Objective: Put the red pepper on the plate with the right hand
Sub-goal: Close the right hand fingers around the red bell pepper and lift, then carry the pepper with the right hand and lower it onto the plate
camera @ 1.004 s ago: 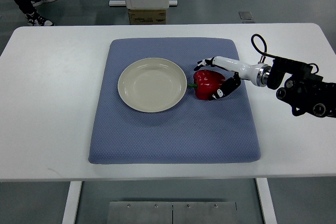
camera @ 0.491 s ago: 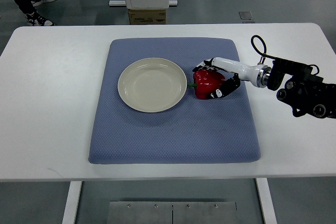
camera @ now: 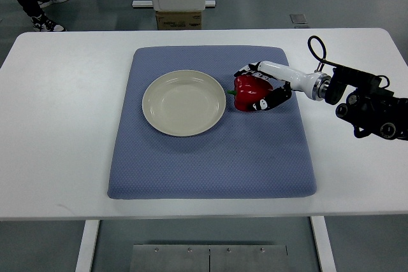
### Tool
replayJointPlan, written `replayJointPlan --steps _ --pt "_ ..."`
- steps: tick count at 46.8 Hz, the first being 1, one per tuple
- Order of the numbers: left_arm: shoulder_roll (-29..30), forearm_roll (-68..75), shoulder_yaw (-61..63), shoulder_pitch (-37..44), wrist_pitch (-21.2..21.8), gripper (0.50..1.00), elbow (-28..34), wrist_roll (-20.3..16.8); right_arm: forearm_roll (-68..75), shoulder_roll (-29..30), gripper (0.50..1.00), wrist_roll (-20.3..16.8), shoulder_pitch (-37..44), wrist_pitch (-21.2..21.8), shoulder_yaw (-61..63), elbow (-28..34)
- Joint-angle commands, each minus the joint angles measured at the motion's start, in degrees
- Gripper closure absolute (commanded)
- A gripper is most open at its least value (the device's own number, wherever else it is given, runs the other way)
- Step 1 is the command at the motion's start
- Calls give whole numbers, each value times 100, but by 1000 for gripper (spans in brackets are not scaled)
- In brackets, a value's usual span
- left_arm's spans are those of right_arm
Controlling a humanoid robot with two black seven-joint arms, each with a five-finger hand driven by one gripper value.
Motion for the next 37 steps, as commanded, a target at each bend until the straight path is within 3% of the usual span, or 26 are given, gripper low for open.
replayJointPlan --steps 1,9,37 --pt "0 0 0 0 0 500 0 0 0 0 1000 -7 114 0 0 0" --pt "0 0 0 0 0 500 0 0 53 52 1000 -86 360 0 61 9" --pt "0 0 0 0 0 500 0 0 79 1450 1000 -868 651 9 70 9"
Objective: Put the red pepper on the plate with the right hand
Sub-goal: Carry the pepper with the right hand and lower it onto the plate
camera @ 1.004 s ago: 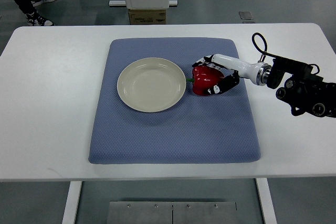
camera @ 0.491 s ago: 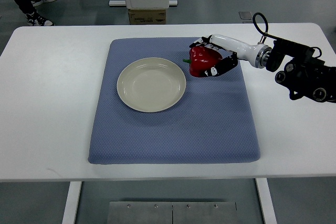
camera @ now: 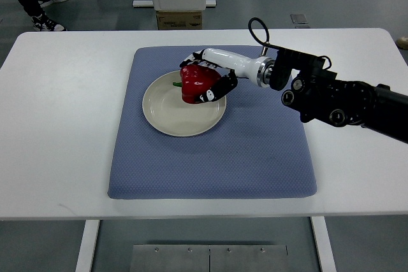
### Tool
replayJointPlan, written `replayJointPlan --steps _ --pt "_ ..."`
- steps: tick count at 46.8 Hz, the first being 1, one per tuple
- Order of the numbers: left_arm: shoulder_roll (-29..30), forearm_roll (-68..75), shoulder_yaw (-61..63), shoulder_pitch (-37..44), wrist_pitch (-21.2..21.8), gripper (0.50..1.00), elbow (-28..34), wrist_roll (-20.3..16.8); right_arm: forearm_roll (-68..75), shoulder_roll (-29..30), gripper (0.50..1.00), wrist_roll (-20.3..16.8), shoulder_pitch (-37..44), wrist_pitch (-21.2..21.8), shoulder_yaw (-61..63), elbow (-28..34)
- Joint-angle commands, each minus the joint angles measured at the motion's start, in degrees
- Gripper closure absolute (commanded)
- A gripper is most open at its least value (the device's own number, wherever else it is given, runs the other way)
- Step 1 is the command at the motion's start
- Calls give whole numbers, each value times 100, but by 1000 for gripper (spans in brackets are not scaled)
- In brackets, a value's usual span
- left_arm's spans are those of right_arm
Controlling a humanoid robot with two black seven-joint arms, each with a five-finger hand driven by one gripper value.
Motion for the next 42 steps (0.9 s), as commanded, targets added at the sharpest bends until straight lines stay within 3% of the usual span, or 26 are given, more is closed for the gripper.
replayJointPlan --steps 1,10,32,42 --pt "0 0 1 -1 0 500 0 0 16 177 1000 -84 -10 0 -1 1" --pt "0 0 1 -1 0 500 0 0 34 510 1000 -269 -18 0 -1 1" --pt "0 0 1 -1 0 500 0 0 25 520 1000 -435 -299 -27 -1 -26" --pt "0 0 1 -1 0 500 0 0 34 520 1000 -480 -440 -317 -1 -149"
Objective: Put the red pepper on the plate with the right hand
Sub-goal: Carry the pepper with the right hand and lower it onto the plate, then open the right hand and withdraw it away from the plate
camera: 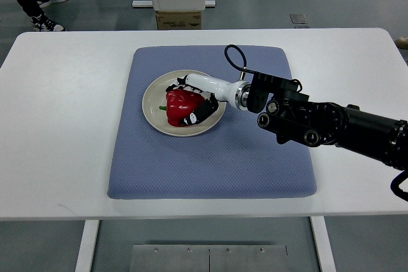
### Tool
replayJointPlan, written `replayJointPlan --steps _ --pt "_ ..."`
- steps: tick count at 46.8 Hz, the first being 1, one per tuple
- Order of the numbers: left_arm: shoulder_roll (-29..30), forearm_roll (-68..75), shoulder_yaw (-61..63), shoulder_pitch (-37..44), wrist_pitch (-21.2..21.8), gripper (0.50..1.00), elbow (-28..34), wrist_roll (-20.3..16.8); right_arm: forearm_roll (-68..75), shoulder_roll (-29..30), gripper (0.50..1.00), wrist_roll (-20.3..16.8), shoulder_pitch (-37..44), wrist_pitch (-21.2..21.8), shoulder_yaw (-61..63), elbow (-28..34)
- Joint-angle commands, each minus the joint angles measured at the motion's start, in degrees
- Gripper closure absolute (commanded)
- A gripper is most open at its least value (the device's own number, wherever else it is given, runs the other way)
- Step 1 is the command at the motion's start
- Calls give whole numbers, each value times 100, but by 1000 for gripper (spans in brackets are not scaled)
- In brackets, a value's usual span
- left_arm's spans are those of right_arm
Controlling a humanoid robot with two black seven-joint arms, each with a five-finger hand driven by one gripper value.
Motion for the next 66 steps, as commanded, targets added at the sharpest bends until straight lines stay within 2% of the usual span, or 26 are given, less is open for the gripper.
replayJointPlan --steps 1,7,10,12,14,15,19,35,46,57,66 --pt "0 0 0 1 0 500 0 0 3 0 1000 1 -28 -113 1 -19" --pt "0 0 0 1 0 500 0 0 12 0 1000 1 -45 -174 1 -36" --pt "0 0 0 1 0 500 0 0 29 0 756 9 -80 -183 9 -45" --pt "0 0 0 1 0 500 0 0 64 0 622 18 -98 -209 36 -45" --pt "0 0 0 1 0 500 0 0 99 0 526 27 -107 -236 71 -45" --pt "0 0 0 1 0 500 0 0 117 0 513 27 -116 -244 97 -45" --pt "0 0 0 1 0 500 0 0 144 0 500 44 -142 -245 115 -37" --pt "0 0 0 1 0 500 0 0 170 0 500 45 -28 -209 352 87" --pt "0 0 0 1 0 500 0 0 486 -624 500 45 34 72 1002 209" --pt "0 0 0 1 0 500 0 0 1364 -1099 500 -17 -476 160 1898 236" --pt "0 0 0 1 0 500 0 0 1664 -1108 502 -140 -1187 54 3304 183"
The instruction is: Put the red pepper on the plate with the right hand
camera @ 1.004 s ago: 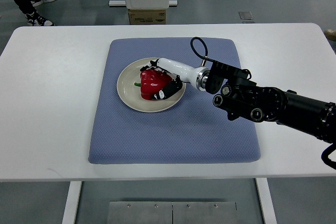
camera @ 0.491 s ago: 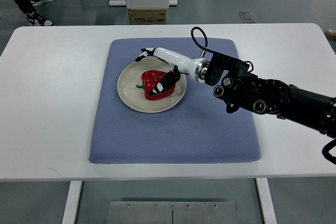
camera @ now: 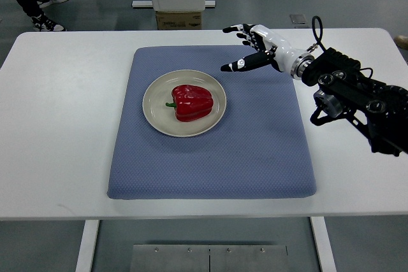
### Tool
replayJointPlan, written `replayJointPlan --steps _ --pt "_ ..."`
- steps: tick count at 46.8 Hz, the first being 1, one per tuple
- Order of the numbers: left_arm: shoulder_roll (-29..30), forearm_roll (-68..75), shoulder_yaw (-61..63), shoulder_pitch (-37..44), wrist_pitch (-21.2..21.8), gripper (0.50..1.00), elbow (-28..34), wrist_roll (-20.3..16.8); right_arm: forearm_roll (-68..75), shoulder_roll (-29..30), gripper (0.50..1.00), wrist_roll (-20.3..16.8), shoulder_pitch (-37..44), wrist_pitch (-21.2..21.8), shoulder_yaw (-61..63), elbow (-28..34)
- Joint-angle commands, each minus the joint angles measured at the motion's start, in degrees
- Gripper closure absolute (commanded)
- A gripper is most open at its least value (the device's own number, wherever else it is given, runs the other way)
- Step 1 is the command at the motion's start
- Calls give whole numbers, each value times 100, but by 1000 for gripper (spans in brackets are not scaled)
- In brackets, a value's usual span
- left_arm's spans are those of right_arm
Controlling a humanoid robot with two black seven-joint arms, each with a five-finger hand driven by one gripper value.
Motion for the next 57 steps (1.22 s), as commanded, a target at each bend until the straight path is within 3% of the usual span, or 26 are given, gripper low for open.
replayJointPlan --steps 1,8,20,38,57 --pt "0 0 -1 -1 -1 500 0 1 139 25 502 -19 -326 -35 754 -27" --pt "0 0 -1 -1 -1 500 0 1 420 8 502 -54 -713 -44 1502 -18" --pt "0 0 -1 -1 -1 500 0 1 1422 -273 500 -10 -1091 -132 1538 -9" --pt "0 0 -1 -1 -1 500 0 1 1467 -379 500 43 -1821 -132 2329 52" --pt "0 0 -1 -1 -1 500 0 1 1467 -265 500 34 -2111 -132 2452 729"
